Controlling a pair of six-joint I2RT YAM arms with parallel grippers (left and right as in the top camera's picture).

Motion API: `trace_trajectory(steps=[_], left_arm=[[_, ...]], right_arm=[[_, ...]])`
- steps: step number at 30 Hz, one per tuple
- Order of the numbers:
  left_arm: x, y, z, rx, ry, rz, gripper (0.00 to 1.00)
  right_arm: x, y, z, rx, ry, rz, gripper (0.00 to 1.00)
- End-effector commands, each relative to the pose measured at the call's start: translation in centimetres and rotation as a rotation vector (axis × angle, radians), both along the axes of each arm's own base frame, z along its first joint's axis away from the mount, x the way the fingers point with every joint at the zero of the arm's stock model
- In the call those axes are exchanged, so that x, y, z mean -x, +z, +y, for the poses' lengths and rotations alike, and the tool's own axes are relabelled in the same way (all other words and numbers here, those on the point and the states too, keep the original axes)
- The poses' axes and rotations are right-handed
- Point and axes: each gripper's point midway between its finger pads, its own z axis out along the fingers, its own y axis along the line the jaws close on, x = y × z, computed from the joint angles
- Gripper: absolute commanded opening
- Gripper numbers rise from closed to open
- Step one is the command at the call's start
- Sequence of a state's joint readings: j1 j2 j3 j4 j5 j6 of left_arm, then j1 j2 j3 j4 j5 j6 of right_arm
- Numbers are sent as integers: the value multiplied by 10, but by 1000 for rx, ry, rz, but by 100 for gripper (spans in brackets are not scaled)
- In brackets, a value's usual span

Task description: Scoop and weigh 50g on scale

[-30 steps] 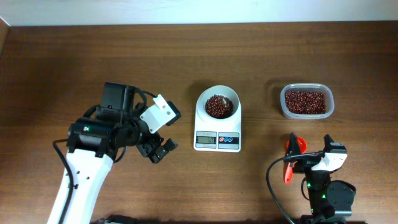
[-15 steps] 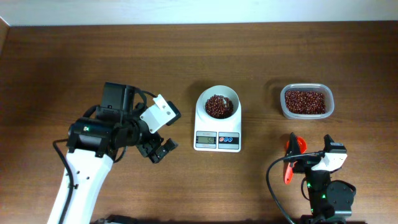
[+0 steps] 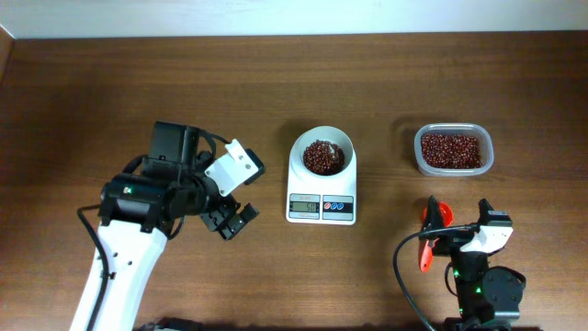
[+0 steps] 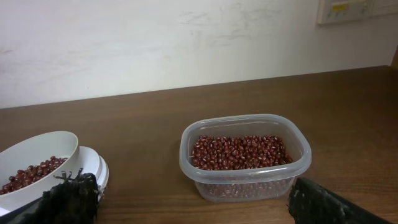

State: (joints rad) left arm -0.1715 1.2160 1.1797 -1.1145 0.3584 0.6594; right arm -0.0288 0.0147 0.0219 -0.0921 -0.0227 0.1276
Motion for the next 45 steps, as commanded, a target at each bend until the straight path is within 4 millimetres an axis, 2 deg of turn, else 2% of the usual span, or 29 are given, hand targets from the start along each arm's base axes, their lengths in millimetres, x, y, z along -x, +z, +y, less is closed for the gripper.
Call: trace_trajectory(steps=[1, 4, 6, 9, 11, 12, 13, 15, 16, 20, 24, 34, 36, 38, 39, 40, 42, 43, 45], left_arm=[[-2, 1, 0, -2, -10, -14, 99], [2, 5, -1, 26, 22, -1, 99], [15, 11, 7, 25, 109, 24, 99], [44, 27, 25, -21, 180, -22, 99], [72, 41, 33, -27, 191, -72, 99], [93, 54, 37, 2, 213, -134, 99], [103, 62, 38, 40, 256, -166, 99], [135, 85, 44, 216, 438, -243, 99], [145, 90, 45, 255, 460, -276, 99], [182, 95, 51, 308, 448, -390, 99], [198, 99, 54, 340, 440, -468, 99], [203, 97, 59, 336, 457, -492, 99], [203, 100, 66, 323, 486, -535, 99], [189, 127, 65, 369, 479, -647, 99], [185, 133, 64, 383, 476, -677, 99], [172, 144, 62, 405, 473, -732, 99], [153, 147, 64, 409, 492, -779, 99], [133, 142, 72, 382, 548, -814, 99], [110, 130, 79, 356, 601, -833, 99]], right_arm=[[0, -3, 1, 5, 0, -2, 99], [0, -3, 1, 5, 0, -2, 99], [0, -3, 1, 5, 0, -2, 99], [0, -3, 1, 5, 0, -2, 99], [0, -3, 1, 5, 0, -2, 99], [0, -3, 1, 5, 0, -2, 99], [0, -3, 1, 5, 0, -2, 99], [0, -3, 1, 5, 0, -2, 99], [0, -3, 1, 5, 0, -2, 99], [0, -3, 1, 5, 0, -2, 99], [0, -2, 1, 5, 0, -3, 99], [0, -3, 1, 5, 0, -2, 99], [0, -3, 1, 5, 0, -2, 99], [0, -3, 1, 5, 1, -2, 99], [0, -3, 1, 5, 0, -2, 99], [0, -2, 1, 5, 0, -3, 99], [0, -3, 1, 5, 0, -2, 99], [0, -3, 1, 5, 0, -2, 99], [0, -3, 1, 5, 0, -2, 99]])
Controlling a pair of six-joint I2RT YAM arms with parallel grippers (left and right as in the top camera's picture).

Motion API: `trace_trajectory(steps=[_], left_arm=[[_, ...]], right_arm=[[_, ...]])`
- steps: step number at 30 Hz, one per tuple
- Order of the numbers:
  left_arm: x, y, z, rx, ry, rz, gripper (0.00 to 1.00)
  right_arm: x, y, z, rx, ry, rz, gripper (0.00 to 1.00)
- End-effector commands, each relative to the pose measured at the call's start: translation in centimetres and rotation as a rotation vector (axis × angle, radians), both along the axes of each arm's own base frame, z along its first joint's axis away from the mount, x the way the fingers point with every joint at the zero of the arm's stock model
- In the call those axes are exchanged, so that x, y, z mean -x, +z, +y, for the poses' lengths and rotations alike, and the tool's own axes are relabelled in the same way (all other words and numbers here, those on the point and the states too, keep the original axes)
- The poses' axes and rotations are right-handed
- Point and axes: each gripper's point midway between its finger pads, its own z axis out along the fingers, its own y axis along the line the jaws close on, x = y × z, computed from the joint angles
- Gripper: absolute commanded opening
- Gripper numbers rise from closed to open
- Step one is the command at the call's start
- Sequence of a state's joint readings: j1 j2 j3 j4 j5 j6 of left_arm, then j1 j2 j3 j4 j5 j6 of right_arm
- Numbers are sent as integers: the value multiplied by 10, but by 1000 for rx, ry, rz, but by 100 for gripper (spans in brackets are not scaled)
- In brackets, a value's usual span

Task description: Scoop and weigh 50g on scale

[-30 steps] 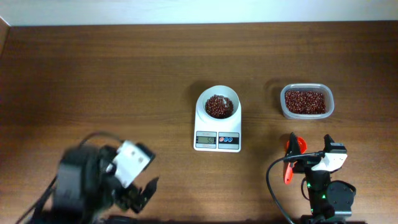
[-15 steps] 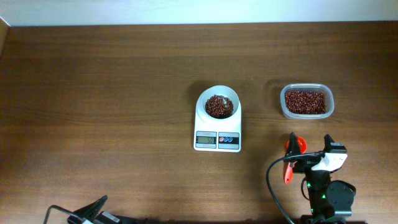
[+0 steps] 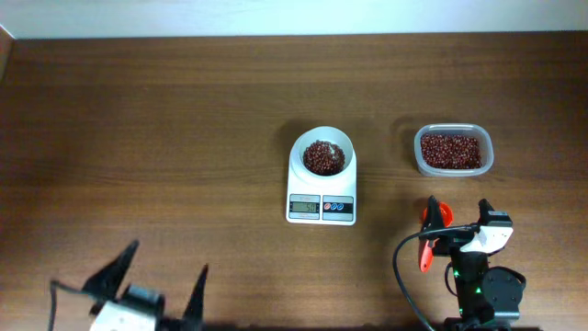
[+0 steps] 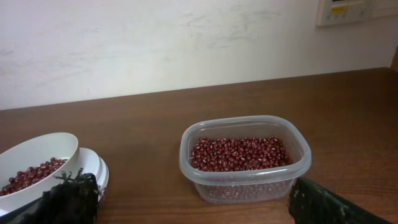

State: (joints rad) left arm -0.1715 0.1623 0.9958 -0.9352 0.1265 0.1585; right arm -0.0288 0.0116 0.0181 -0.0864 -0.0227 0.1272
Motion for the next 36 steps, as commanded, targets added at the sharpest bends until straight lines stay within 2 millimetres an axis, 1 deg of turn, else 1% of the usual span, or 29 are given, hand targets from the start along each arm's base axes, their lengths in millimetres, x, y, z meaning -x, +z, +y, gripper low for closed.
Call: trace_trajectory(steps=[1, 5, 6, 8, 11, 12, 15, 17, 19, 21, 23, 25, 26, 27, 28, 30, 31, 33, 36], left_arm=[[-44, -35, 16, -5, 137, 33, 99], [-97, -87, 8, 45, 144, 14, 99], [-105, -97, 6, 49, 144, -3, 99], [-121, -123, 4, 57, 143, -36, 99], [-134, -160, 1, 72, 142, -98, 99], [-136, -168, 1, 74, 142, -110, 99], [-137, -180, 7, 63, 175, -69, 99], [-136, -196, 7, 47, 180, -8, 99], [-135, -203, 8, 39, 180, 20, 99], [-130, -212, 9, 32, 179, 54, 99], [-127, -198, 19, 49, 211, -5, 99], [-128, -197, 31, 52, 253, -13, 99], [-128, -195, 22, 58, 199, -19, 99], [-125, -192, 7, 66, 111, -24, 99], [-124, -192, 2, 71, 82, -22, 99], [-126, -193, 8, 68, 118, -20, 99], [-125, -193, 7, 79, 114, -18, 99], [-125, -193, 7, 161, 121, 3, 99], [-126, -193, 7, 170, 122, 5, 99]], right_arm=[[0, -3, 1, 5, 0, 3, 99], [0, -3, 1, 5, 0, 3, 99], [0, -3, 1, 5, 0, 3, 99], [0, -3, 1, 5, 0, 3, 99], [0, -3, 1, 5, 0, 3, 99], [0, -3, 1, 5, 0, 3, 99], [0, -3, 1, 5, 0, 3, 99], [0, -3, 1, 5, 0, 3, 99], [0, -3, 1, 5, 0, 3, 99], [0, -3, 1, 5, 0, 3, 99], [0, -3, 1, 5, 0, 3, 99], [0, -3, 1, 5, 0, 3, 99], [0, -3, 1, 5, 1, 2, 99], [0, -3, 1, 5, 0, 3, 99], [0, -3, 1, 5, 0, 3, 99], [0, -3, 1, 5, 0, 3, 99], [0, -3, 1, 5, 0, 3, 99], [0, -3, 1, 5, 0, 3, 98], [0, -3, 1, 5, 0, 3, 99]])
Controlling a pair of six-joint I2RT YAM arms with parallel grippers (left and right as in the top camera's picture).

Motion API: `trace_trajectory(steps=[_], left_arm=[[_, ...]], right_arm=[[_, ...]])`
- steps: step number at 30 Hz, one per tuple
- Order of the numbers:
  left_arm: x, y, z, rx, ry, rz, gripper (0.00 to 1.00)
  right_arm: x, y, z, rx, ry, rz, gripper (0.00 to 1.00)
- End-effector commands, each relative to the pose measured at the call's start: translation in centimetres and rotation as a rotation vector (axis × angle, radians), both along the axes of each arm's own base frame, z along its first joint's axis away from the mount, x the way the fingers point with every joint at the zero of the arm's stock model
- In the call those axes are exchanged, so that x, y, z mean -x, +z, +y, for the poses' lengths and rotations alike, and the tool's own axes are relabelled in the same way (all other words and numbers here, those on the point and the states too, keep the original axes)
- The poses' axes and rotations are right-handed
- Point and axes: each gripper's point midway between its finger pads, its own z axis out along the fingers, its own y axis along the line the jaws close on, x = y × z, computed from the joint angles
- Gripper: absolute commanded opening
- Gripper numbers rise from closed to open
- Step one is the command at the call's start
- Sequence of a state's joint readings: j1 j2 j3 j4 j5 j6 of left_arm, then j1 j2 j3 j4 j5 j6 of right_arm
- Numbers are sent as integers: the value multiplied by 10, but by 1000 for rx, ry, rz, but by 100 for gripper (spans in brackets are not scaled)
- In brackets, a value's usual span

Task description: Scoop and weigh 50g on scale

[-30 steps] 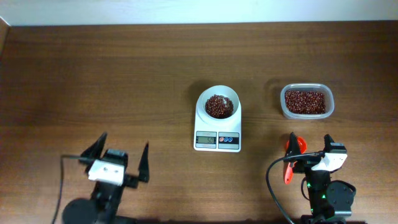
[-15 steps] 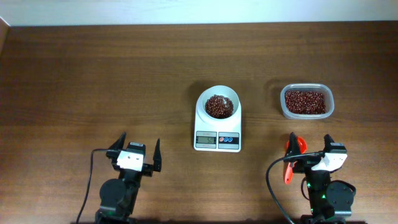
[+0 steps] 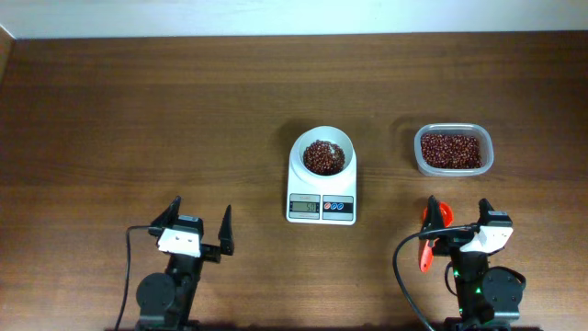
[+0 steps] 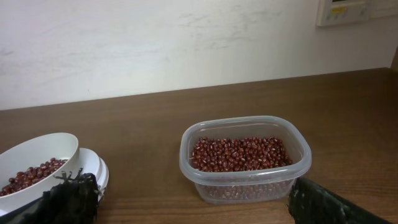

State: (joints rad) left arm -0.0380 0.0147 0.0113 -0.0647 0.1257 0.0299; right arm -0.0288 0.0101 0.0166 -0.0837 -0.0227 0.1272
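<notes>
A white scale (image 3: 321, 208) sits mid-table with a white bowl (image 3: 321, 156) of red beans on its platform. To its right stands a clear plastic tub (image 3: 452, 150) of red beans. An orange scoop (image 3: 426, 248) lies beside the left finger of my right gripper (image 3: 457, 219), which is open at the front right with nothing between its fingers. In the right wrist view the tub (image 4: 245, 158) is straight ahead and the bowl (image 4: 37, 163) at the left. My left gripper (image 3: 198, 221) is open at the front left, well away from the scale.
Bare brown tabletop (image 3: 165, 110) stretches to the left of and behind the scale. A white wall (image 4: 186, 43) rises behind the table's far edge.
My left arm, then low at the front left edge with its fingers spread, now rests a little further right and in, gripper open. The right arm, scoop, bowl and tub have not moved.
At first my left arm reached out with its gripper just left of the scale. Then it was pulled back to the front left edge. Now it rests at the front left, open. My right gripper stayed open by the scoop throughout.
</notes>
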Motion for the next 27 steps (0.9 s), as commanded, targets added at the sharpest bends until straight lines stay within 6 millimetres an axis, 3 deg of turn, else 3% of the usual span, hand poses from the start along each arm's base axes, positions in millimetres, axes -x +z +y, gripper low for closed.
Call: trace_trajectory(steps=[1, 27], left_arm=[[1, 0, -4, 42, -23, 5, 99], [0, -1, 2, 33, 14, 5, 99]], right_arm=[[0, -3, 1, 5, 0, 5, 99], [0, -3, 1, 5, 0, 5, 99]])
